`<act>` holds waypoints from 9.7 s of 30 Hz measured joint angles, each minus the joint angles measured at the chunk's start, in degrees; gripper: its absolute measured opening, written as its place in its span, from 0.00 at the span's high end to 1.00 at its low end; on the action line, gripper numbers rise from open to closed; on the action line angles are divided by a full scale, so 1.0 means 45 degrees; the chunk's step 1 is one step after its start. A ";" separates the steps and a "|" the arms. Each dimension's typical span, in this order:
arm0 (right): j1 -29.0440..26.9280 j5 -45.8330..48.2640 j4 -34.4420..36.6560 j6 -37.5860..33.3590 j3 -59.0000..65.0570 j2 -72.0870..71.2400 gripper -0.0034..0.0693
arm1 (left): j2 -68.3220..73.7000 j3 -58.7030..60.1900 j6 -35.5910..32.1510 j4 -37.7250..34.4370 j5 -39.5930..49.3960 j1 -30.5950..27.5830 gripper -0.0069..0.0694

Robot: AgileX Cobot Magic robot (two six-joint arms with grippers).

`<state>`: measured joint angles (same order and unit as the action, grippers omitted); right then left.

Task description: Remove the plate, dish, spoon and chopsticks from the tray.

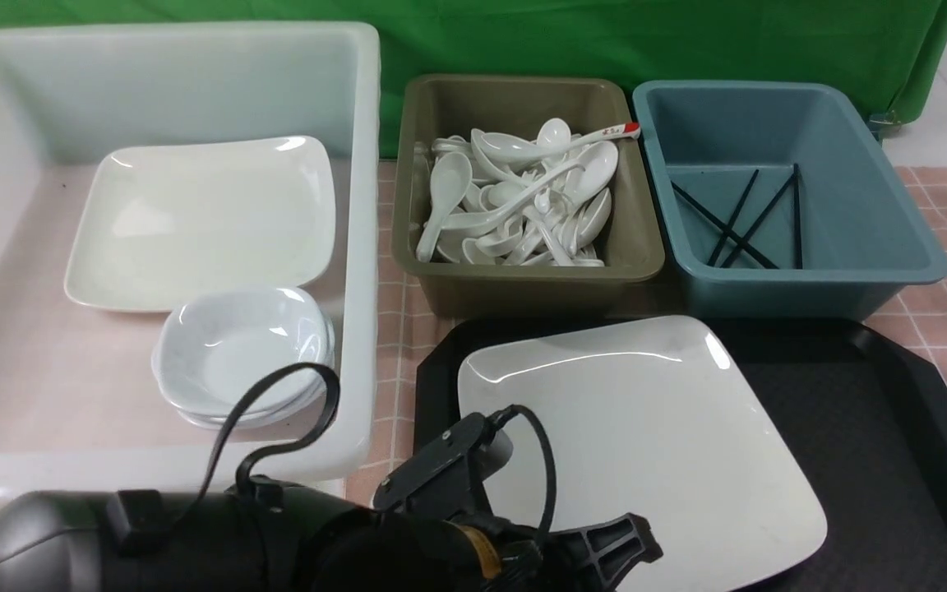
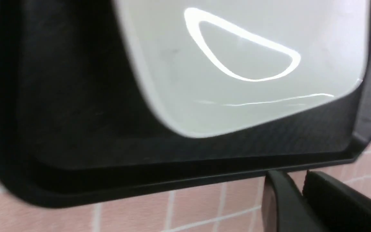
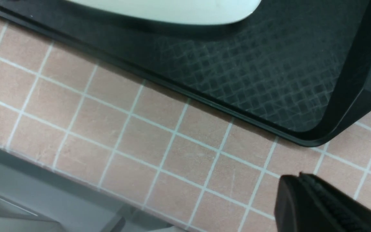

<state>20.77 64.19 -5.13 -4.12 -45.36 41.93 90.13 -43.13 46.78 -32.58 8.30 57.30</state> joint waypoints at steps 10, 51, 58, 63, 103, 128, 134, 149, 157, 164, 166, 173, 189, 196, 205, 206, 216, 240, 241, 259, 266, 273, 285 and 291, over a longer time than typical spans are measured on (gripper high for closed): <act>0.0000 0.0014 0.0082 -0.0037 0.0000 0.0000 0.91 | 0.0015 0.0477 0.5934 0.5735 0.0002 -0.0126 0.42; 0.0000 0.0100 0.0424 -0.0148 0.0000 0.0000 0.91 | 0.3854 0.0387 0.8399 0.7012 -0.7946 -0.0381 0.81; 0.0000 0.0100 0.0424 -0.0144 0.0000 0.0000 0.91 | 0.1530 0.0477 0.8642 0.9726 -0.5186 -0.0098 0.84; 0.0000 0.0100 0.0424 -0.0141 0.0000 0.0000 0.91 | -0.0548 0.0523 0.8665 1.0665 -0.2336 0.0129 0.84; 0.0000 -0.0695 0.0424 0.0144 0.0000 0.0000 0.91 | 0.1926 -1.0550 -1.4427 -0.3446 1.2942 -2.0266 0.85; 0.0000 -0.1276 0.0429 0.1130 0.0010 0.0000 0.88 | 0.7162 -1.2814 -1.4381 -0.1938 1.0526 -1.7873 0.85; 0.0000 -0.1276 0.0429 0.1154 0.0010 0.0000 0.87 | 0.7488 -1.2816 -1.4708 -0.1649 1.0174 -1.7873 0.76; 0.0000 -0.0660 0.0429 0.1169 -0.0441 0.0000 0.87 | 0.7644 -1.6531 -1.4006 0.0820 1.2624 -1.7877 0.35; 0.0000 0.0164 0.0429 0.1206 -0.3214 -0.0466 0.87 | 0.6292 -1.7086 -1.3632 0.0902 1.3568 -1.6610 0.88; 0.0000 0.0164 0.0429 0.1780 -0.2970 -0.3253 0.91 | 0.4230 -1.7074 -1.3574 0.1291 1.3642 -1.4458 0.91; 0.0000 -0.0019 0.0429 0.1802 -0.2327 -0.4494 0.91 | 0.3808 -1.6919 -1.3525 0.1360 1.3652 -1.3981 0.91; 0.0000 -0.5259 0.0468 0.1719 0.1499 -0.7898 0.91 | 0.2699 -1.6064 -1.3354 0.1502 1.3764 -1.2419 0.91; 0.0000 -1.0710 0.0468 0.0278 0.4760 -0.8376 0.91 | 0.2605 -1.5987 -1.3349 0.1663 1.3781 -1.1821 0.91; 0.0000 -1.0077 0.0695 -0.1070 0.4841 -0.8376 0.91 | 0.2605 -1.5987 -1.3475 0.1755 1.3781 -1.1821 0.91; 0.0000 -0.9826 0.1697 -0.1238 0.4841 -0.8350 0.91 | 0.2605 -1.5987 -1.3637 0.2029 1.3769 -1.1821 0.91; 0.0000 -0.9826 0.1700 -0.1238 0.4841 -0.8350 0.91 | 0.2605 -1.5987 -1.3637 0.2061 1.3769 -1.1821 0.91; 0.0000 -0.9826 0.1712 -0.1238 0.4841 -0.8350 0.90 | 0.2605 -1.5987 -1.3593 0.2068 1.3769 -1.1821 0.91; -0.3143 -1.1972 0.1699 -0.1234 0.9925 -0.9115 0.84 | 0.2466 -1.5766 -1.3576 0.1769 1.3739 -1.1678 0.91; -0.3313 -1.1961 0.1699 -0.1234 0.9925 -0.9115 0.84 | 0.2298 -1.5530 -1.3557 0.1660 1.3726 -1.1571 0.91; -0.5104 -1.1955 0.1699 -0.1234 0.9925 -0.9115 0.78 | -0.5606 -0.5484 -1.3413 0.1856 1.3572 -1.0661 0.91; -0.5104 -1.1955 0.1699 -0.1234 0.9925 -0.9115 0.77 | -1.0206 -0.0730 -1.3681 0.1867 0.9991 -1.0661 0.91; -0.5104 -1.1955 0.1699 -0.1234 0.9925 -0.9115 0.75 | -1.3926 0.3083 -1.3692 0.1540 0.4511 -1.0661 0.91; -0.5104 -1.1955 0.1699 -0.1234 0.9925 -0.9115 0.69 | -1.5992 0.4078 -1.3692 0.1249 0.2836 -1.0661 0.91; -0.5104 -1.1955 0.1699 -0.1234 0.9925 -0.9115 0.68 | -1.6005 0.4078 -1.3783 0.2457 0.2780 -1.0661 0.91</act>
<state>-2.20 10.39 2.51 -9.67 -0.69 0.91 18.11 -24.78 -15.24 -21.52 20.81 9.33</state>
